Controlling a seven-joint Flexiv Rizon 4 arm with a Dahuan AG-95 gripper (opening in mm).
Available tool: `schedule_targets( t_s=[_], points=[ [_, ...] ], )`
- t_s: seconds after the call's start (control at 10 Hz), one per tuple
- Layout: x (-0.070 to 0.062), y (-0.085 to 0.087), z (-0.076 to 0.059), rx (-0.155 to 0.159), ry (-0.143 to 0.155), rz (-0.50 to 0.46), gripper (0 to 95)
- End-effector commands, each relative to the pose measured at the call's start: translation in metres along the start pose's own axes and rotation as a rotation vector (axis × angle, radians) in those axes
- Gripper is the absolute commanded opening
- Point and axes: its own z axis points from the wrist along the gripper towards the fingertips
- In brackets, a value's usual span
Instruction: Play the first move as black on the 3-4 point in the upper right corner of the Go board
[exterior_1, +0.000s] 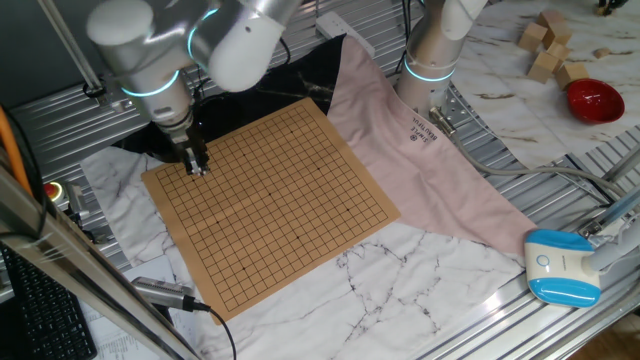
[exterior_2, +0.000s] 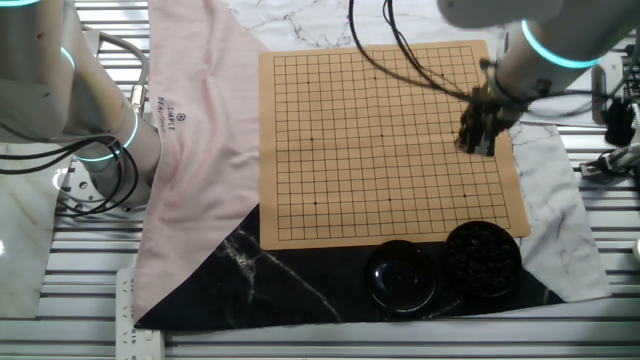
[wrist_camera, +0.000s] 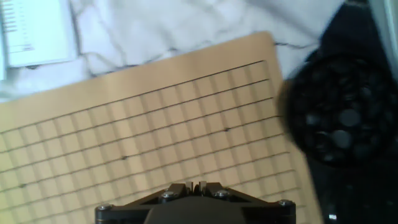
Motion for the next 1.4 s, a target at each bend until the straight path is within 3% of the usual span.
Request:
schedule_targets(
  t_s=[0.1,0.5,0.6,0.7,0.8,1.0,1.4],
  points=[
    [0.001,-0.001,0.001,0.0,0.015,-0.001,0.0],
    [0.001,-0.001,0.001,-0.001,0.012,-0.103,0.0],
    [0.001,-0.001,0.001,0.007,0.011,-0.129,0.0],
    [0.001,-0.001,0.001,0.043,0.008,-0.181,0.0],
    [0.001,-0.001,0.001,0.055,0.006,-0.215,0.0],
    [0.001,0.005,0.002,0.047,-0.012,-0.217,0.0],
    [0.008,0.071,0.007,0.032,-0.015,-0.148,0.0]
  ],
)
